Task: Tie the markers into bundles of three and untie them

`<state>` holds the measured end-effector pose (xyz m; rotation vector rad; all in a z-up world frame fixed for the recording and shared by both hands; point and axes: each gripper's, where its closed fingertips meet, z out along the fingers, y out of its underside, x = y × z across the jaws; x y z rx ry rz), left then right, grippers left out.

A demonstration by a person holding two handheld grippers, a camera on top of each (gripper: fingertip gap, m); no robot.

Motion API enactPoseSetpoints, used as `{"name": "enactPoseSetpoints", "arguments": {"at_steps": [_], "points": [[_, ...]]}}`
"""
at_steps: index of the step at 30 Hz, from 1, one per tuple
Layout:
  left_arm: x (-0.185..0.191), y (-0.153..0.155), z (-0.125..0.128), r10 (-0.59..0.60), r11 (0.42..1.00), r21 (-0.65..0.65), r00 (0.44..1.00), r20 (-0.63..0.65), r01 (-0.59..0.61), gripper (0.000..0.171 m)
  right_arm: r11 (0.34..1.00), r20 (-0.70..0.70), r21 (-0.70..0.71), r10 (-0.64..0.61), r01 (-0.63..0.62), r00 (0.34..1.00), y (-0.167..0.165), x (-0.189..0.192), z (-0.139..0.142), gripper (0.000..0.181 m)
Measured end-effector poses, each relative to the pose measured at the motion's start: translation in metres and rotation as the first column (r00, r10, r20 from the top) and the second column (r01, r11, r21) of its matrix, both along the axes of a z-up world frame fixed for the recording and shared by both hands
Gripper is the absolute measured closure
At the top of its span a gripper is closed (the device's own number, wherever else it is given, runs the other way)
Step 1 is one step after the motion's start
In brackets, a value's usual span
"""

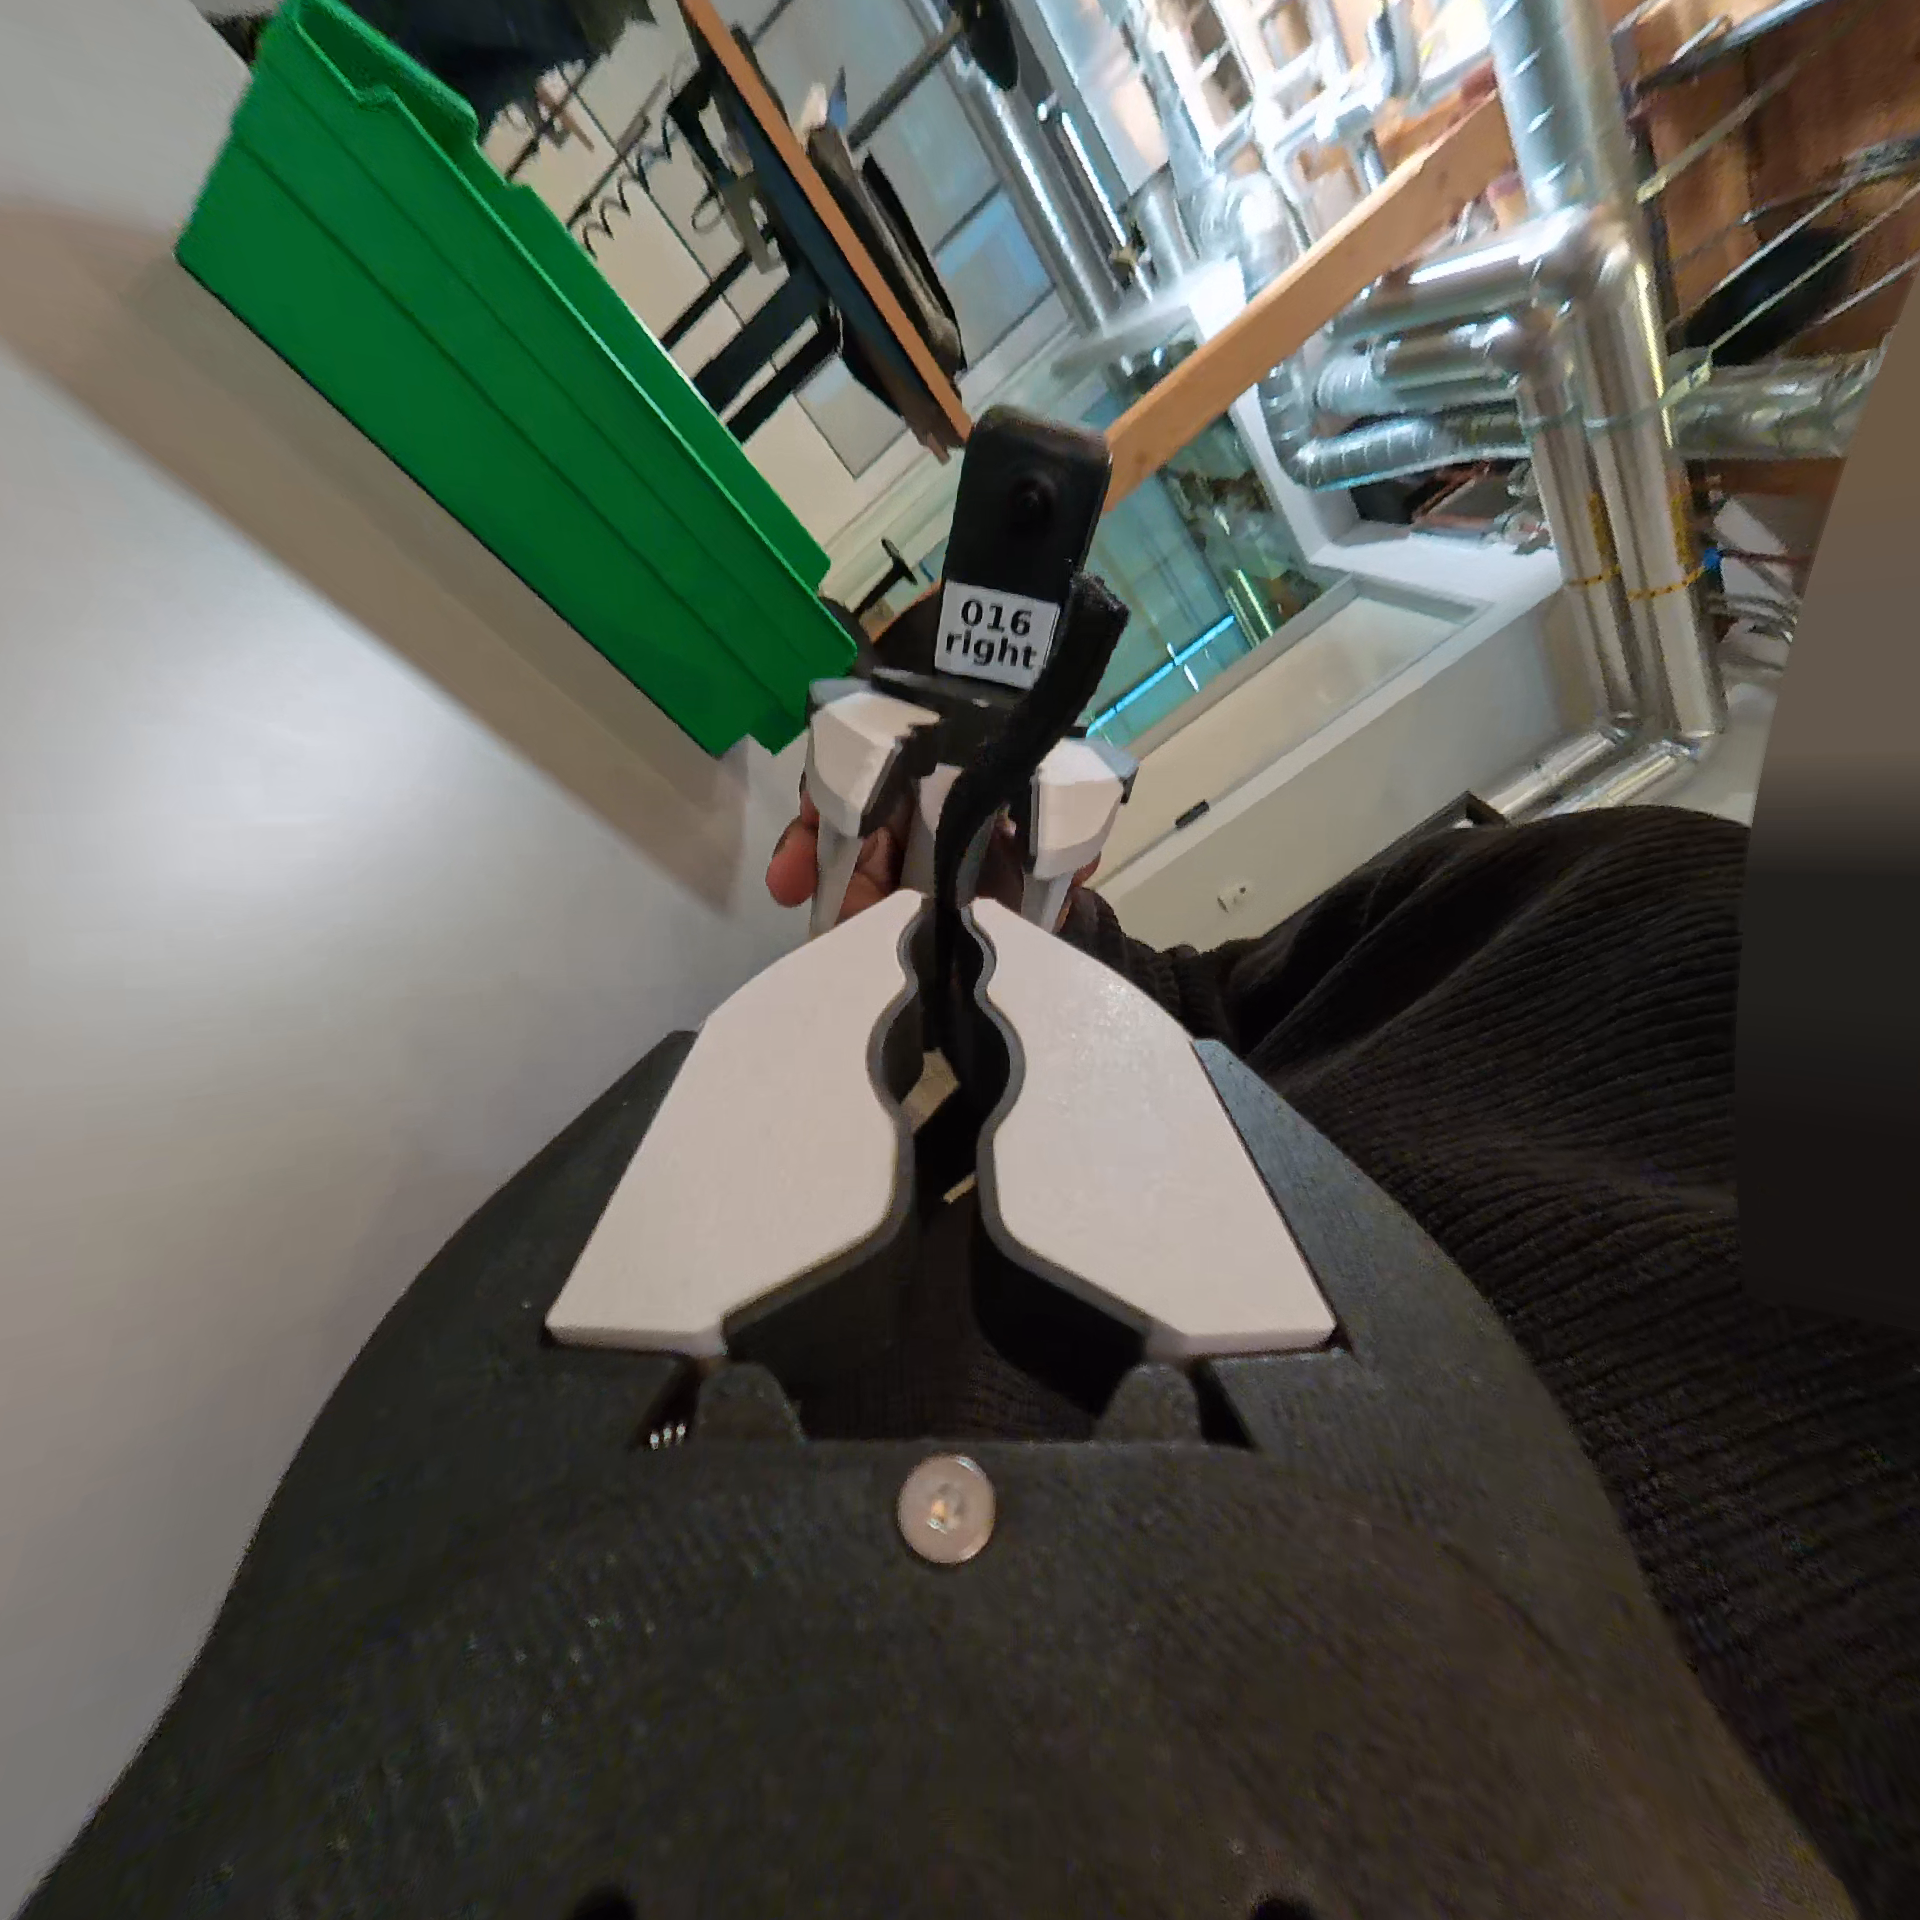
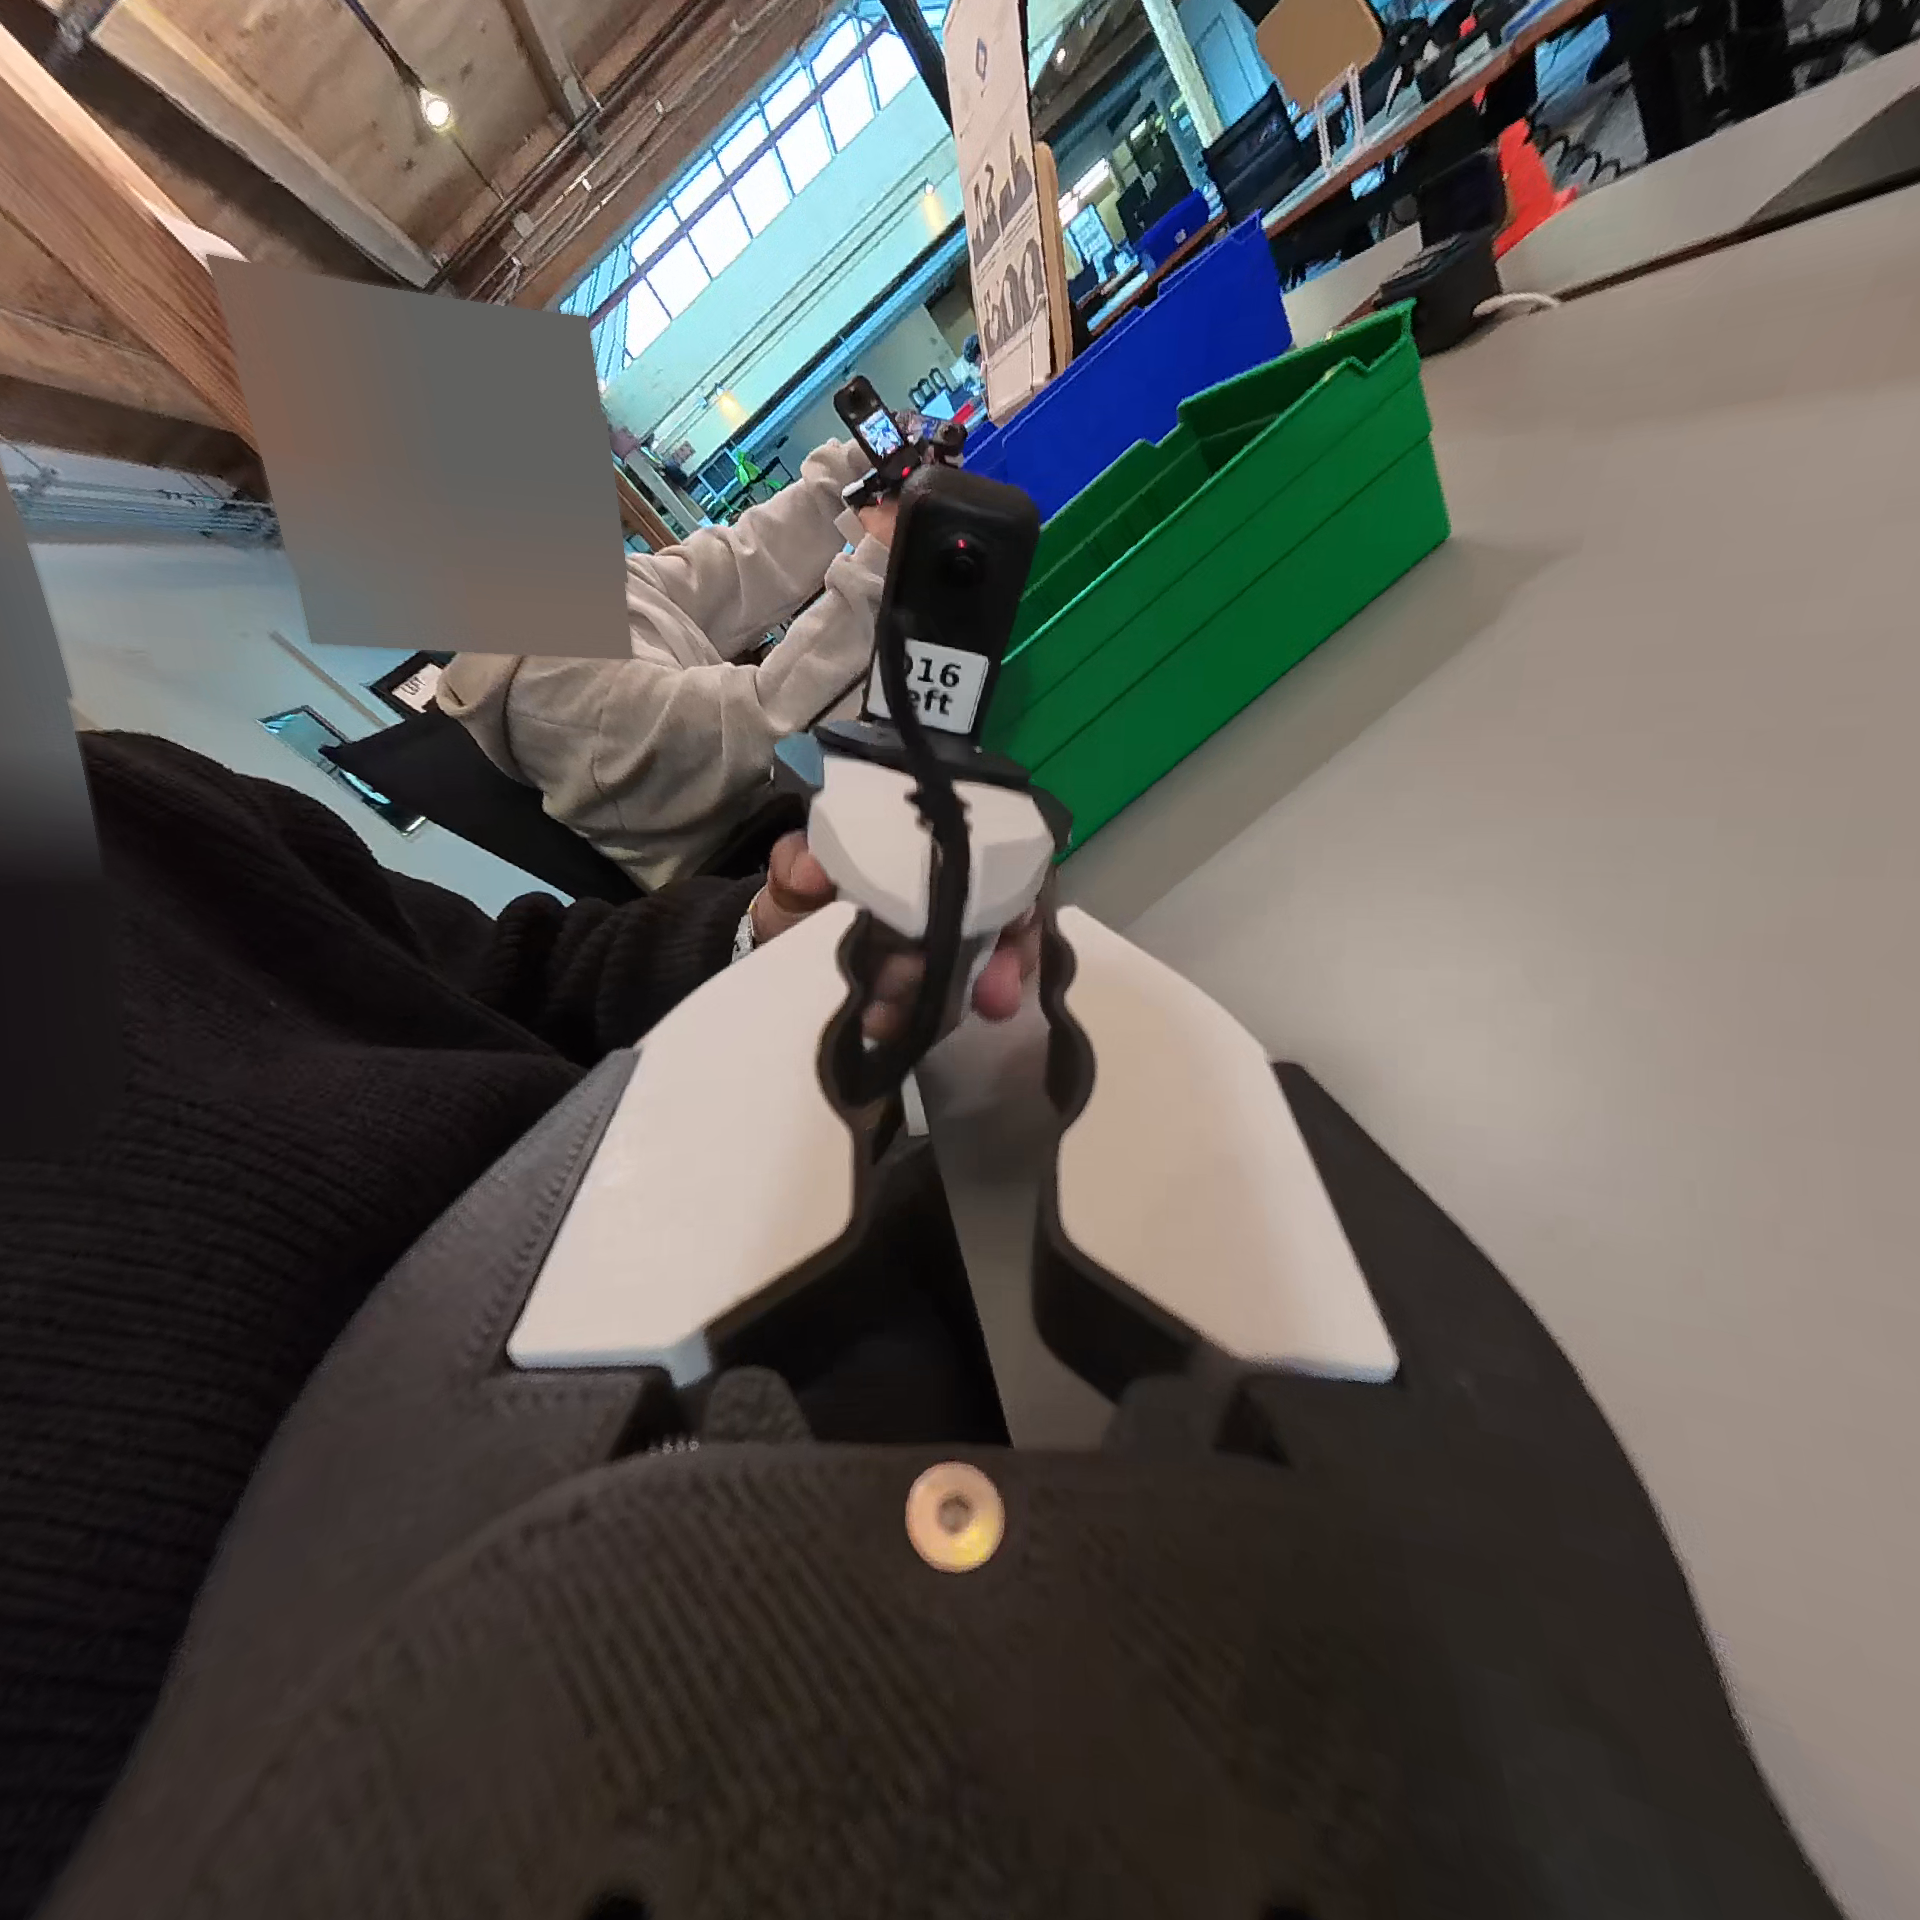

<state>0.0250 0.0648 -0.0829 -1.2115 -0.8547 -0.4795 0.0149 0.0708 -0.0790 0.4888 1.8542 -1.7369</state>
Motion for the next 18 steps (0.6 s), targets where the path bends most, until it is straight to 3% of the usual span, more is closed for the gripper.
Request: {"name": "enactPoseSetpoints", "arguments": {"at_steps": [8,12,15,18], "points": [[0.003,0.003,0.002,0.017,0.998,-0.062,0.996,-0.091,-0.022,0.168,0.985,0.089,0.115,0.121,-0.131,0.989,-0.011,0.023,-0.024,0.139],[0.005,0.005,0.006,0.011,0.999,-0.042,0.995,-0.103,-0.016,0.168,0.979,0.061,0.142,0.142,-0.149,0.988,-0.012,0.028,-0.028,0.152],[0.003,0.002,0.006,0.024,0.999,-0.034,0.995,-0.099,-0.028,0.168,0.978,0.060,0.118,0.164,-0.170,0.985,-0.010,0.030,-0.024,0.174],[0.002,0.001,0.008,0.025,1.000,-0.016,0.996,-0.091,-0.027,0.168,0.981,0.036,0.111,0.157,-0.160,0.987,-0.009,0.029,-0.022,0.177]]}}
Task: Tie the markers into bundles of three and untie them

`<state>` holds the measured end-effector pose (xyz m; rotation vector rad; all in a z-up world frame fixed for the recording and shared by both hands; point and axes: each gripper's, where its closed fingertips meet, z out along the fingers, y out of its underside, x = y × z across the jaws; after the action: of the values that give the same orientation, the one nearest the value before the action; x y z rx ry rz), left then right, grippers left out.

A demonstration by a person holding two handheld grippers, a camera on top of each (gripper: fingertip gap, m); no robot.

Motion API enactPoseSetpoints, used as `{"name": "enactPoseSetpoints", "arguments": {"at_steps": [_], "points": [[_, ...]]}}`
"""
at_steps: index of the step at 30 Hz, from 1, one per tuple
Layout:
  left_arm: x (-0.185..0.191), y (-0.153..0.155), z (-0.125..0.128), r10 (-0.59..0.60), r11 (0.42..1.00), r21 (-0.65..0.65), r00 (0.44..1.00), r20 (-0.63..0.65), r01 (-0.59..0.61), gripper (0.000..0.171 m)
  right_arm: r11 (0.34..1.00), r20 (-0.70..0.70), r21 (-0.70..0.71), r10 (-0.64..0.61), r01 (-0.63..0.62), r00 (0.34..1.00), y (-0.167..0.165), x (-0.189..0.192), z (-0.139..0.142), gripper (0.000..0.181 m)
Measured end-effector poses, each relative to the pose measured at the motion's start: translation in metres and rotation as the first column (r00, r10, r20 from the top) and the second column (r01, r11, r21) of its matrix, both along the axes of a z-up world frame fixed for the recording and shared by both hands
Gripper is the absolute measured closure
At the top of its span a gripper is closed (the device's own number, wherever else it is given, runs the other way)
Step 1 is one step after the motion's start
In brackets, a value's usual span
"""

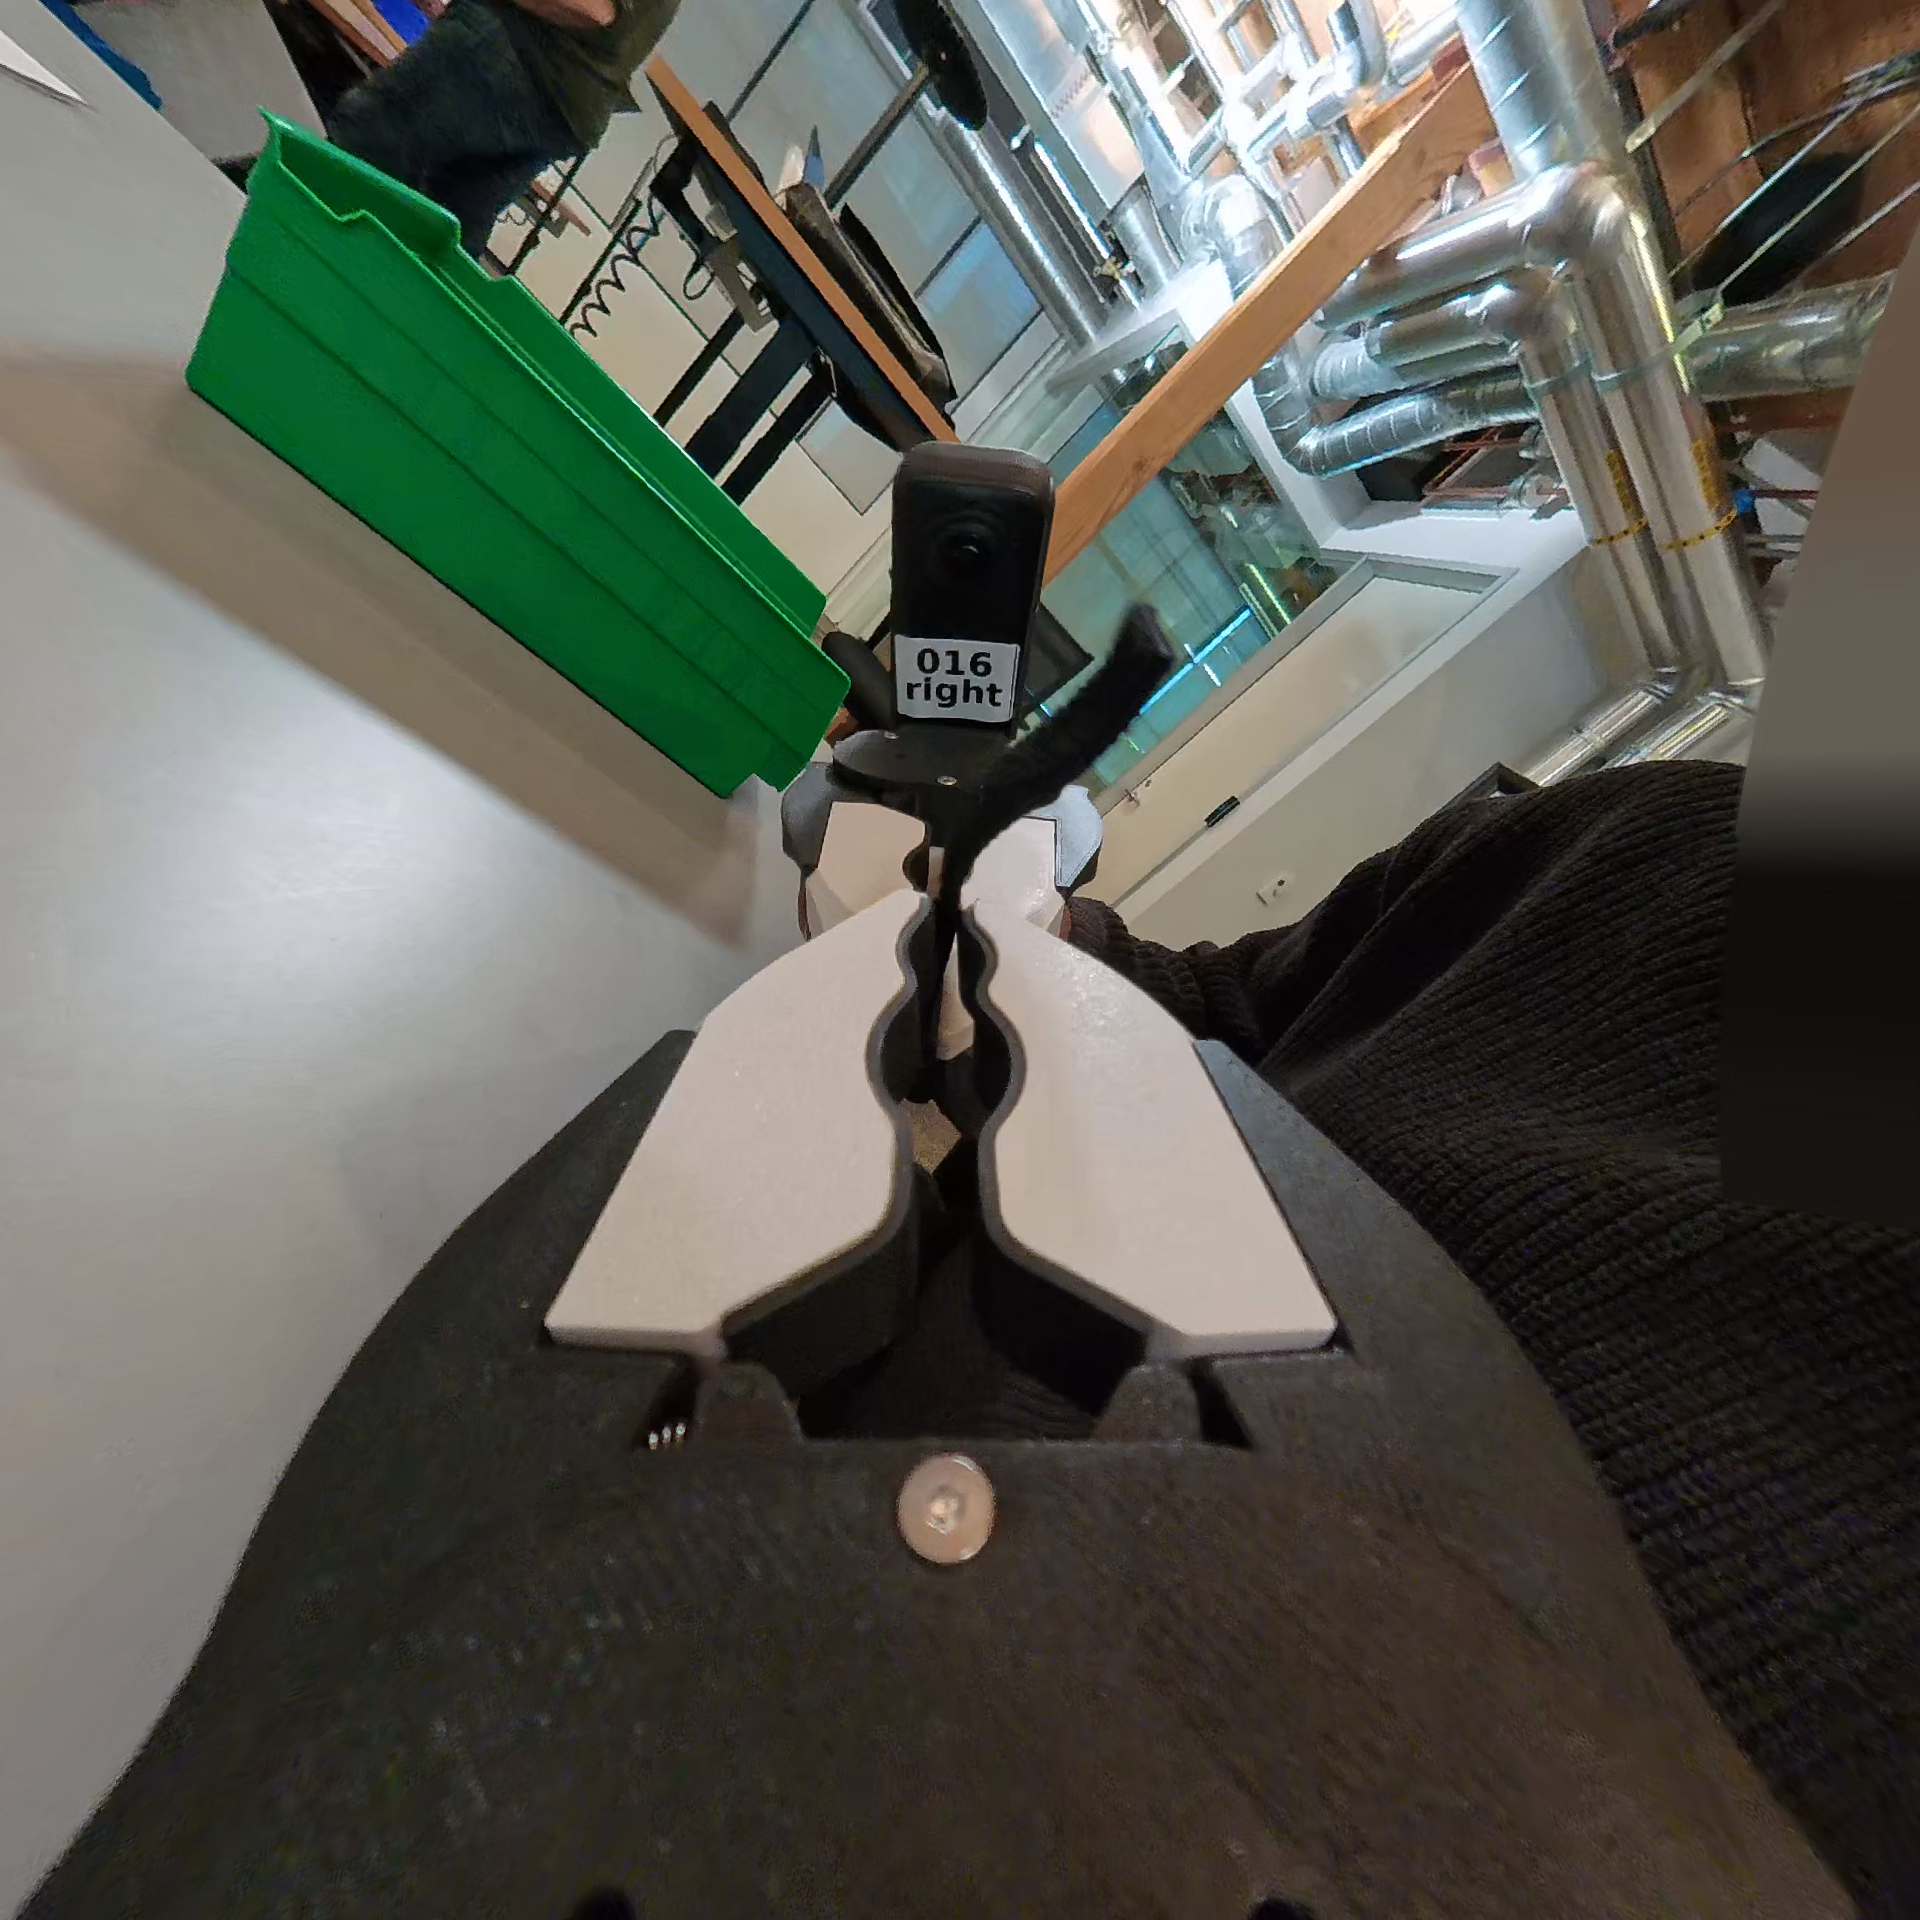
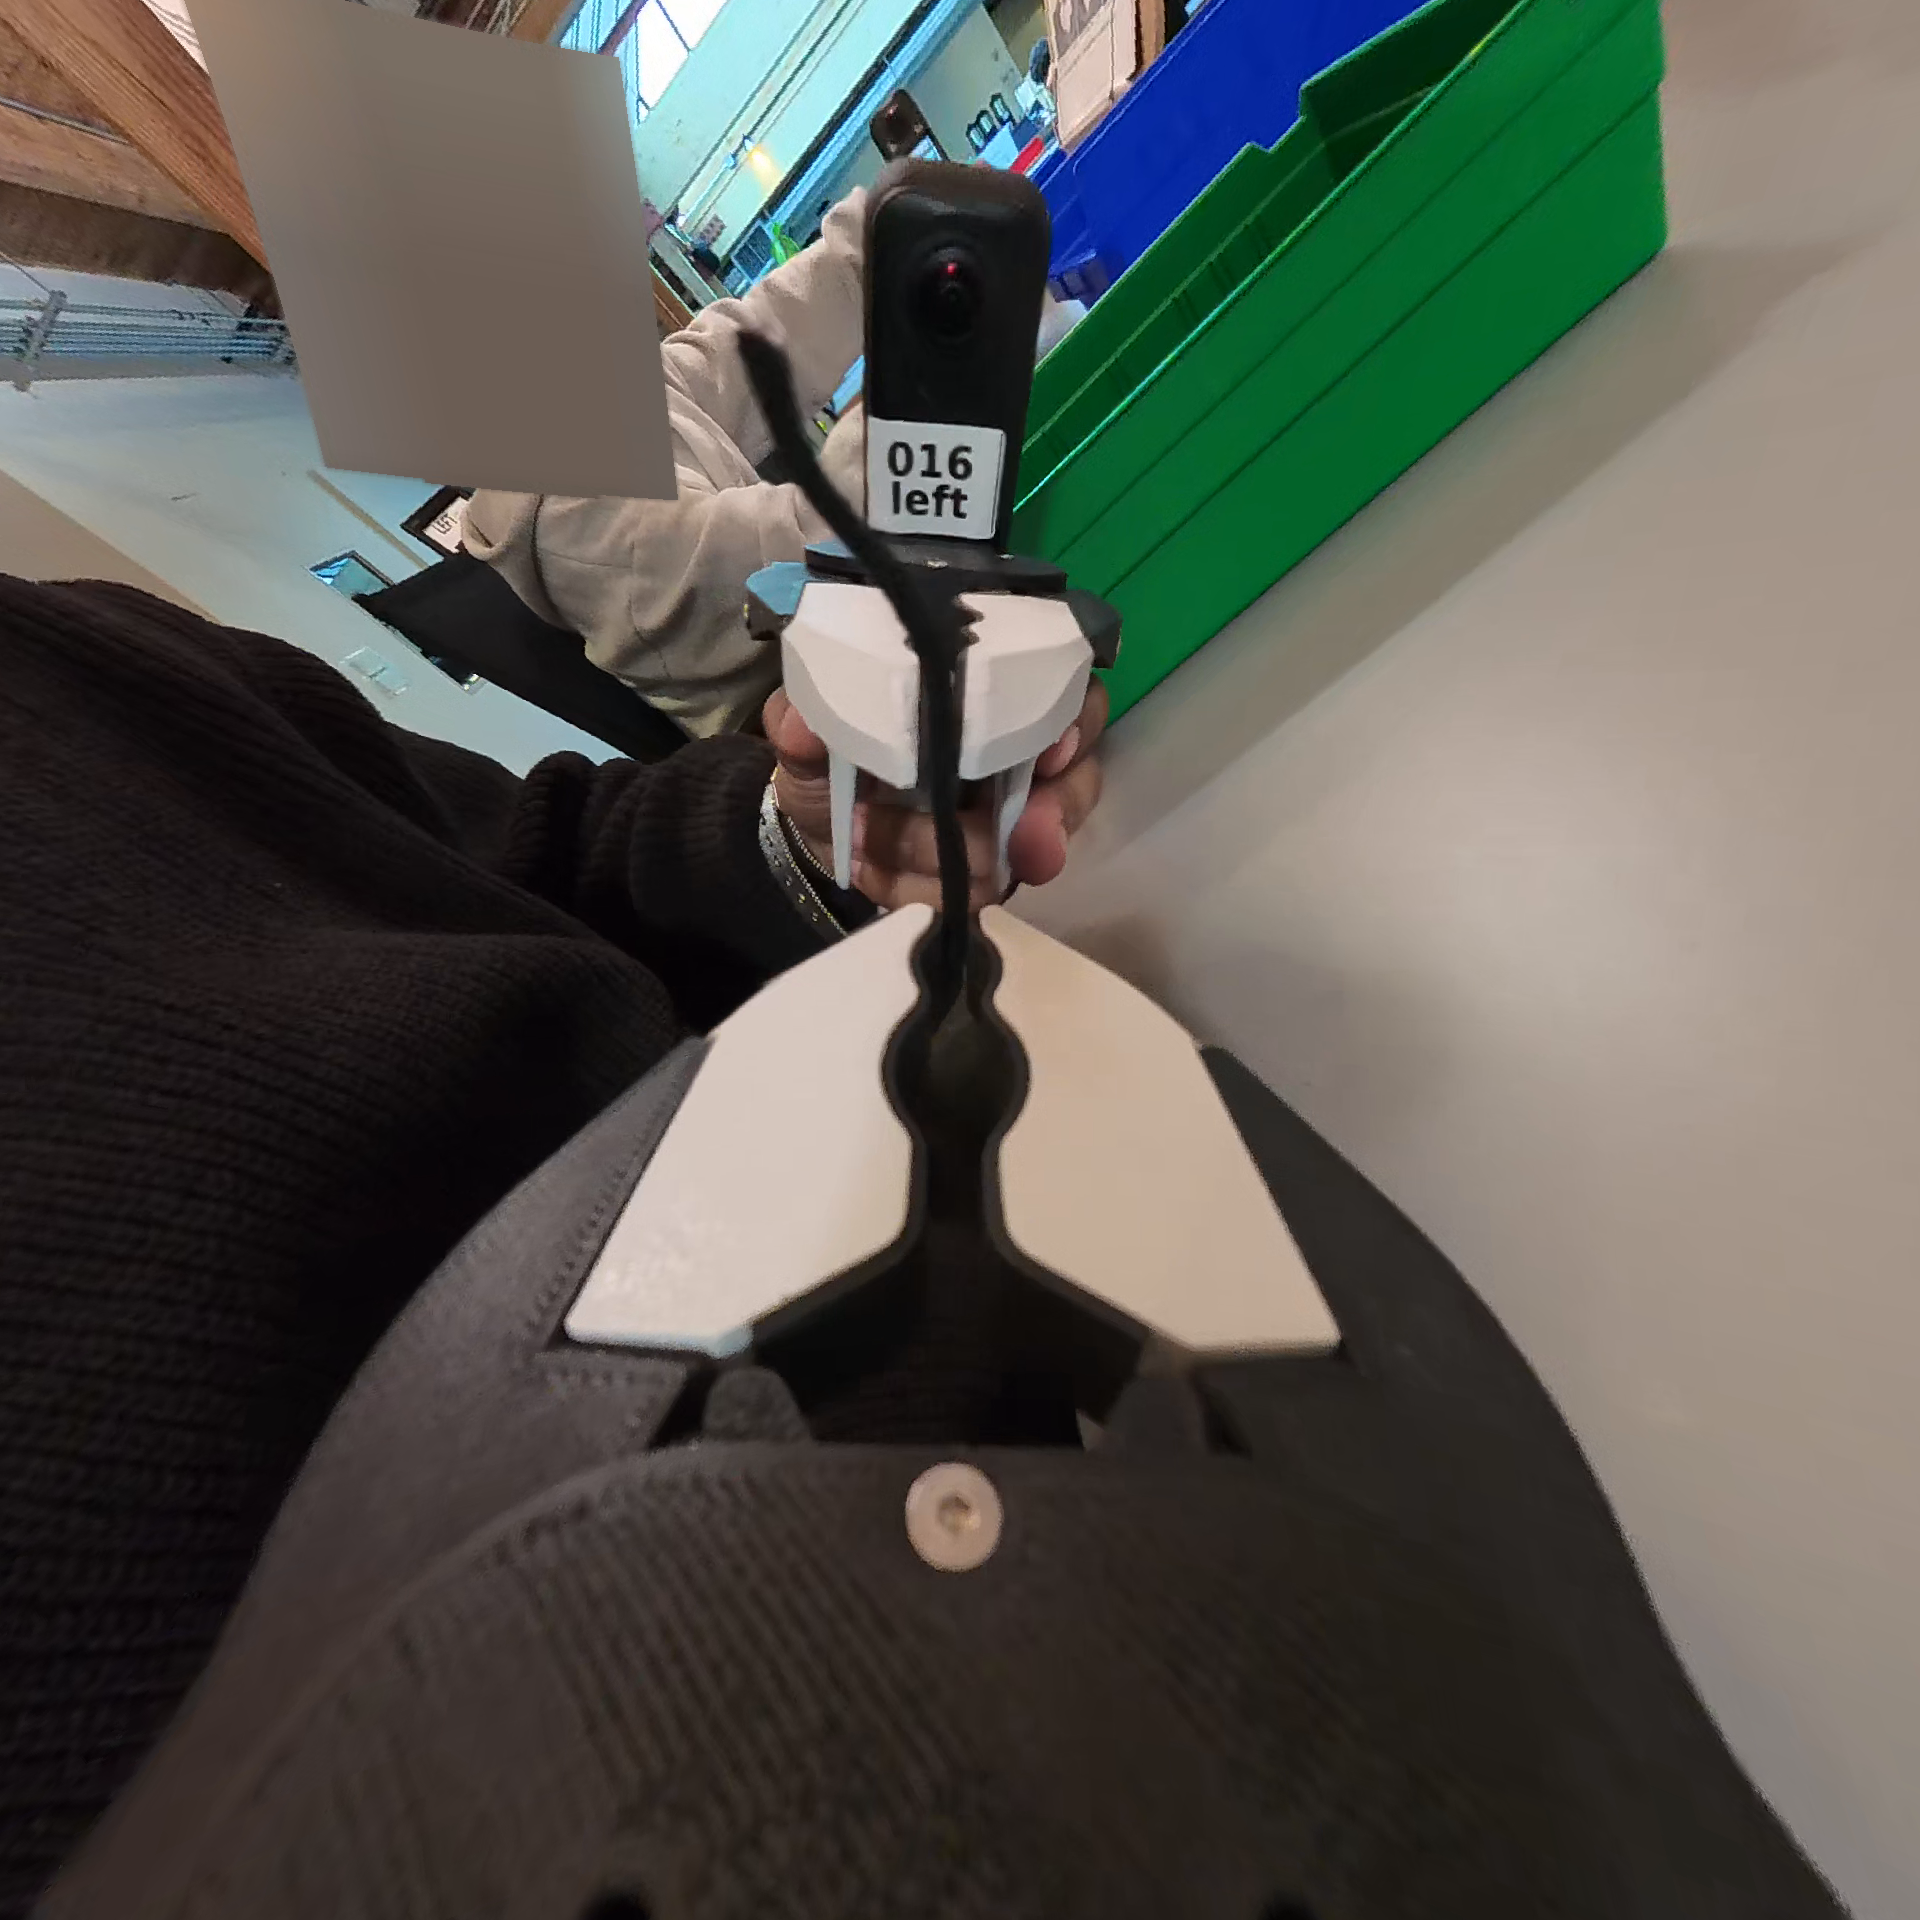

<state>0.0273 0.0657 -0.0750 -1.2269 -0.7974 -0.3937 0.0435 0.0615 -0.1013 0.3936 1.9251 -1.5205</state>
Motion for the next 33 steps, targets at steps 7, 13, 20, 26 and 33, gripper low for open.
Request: {"name": "enactPoseSetpoints", "arguments": {"at_steps": [7,13,20,26,33], "points": [[-0.003,-0.002,-0.001,0.023,1.000,-0.003,1.000,0.005,-0.023,0.150,0.999,-0.073,-0.003,-0.046,0.045,0.996,0.001,-0.007,0.001,0.178],[-0.003,-0.001,-0.004,0.022,1.000,-0.016,1.000,0.014,-0.021,0.144,0.995,-0.143,-0.011,-0.103,0.102,0.984,0.004,-0.017,0.004,0.178],[-0.007,-0.004,-0.004,0.054,0.998,-0.029,0.999,0.002,-0.054,0.131,0.992,-0.251,0.010,-0.120,0.127,0.961,0.004,-0.019,0.000,0.178],[-0.008,-0.004,-0.005,0.061,0.998,-0.028,0.998,0.016,-0.060,0.121,0.991,-0.284,0.020,-0.124,0.135,0.951,0.004,-0.019,-0.002,0.178],[-0.009,-0.004,-0.009,0.062,0.997,-0.051,0.998,0.013,-0.062,0.113,0.988,-0.255,0.012,-0.144,0.152,0.956,0.006,-0.025,-0.001,0.176]]}}
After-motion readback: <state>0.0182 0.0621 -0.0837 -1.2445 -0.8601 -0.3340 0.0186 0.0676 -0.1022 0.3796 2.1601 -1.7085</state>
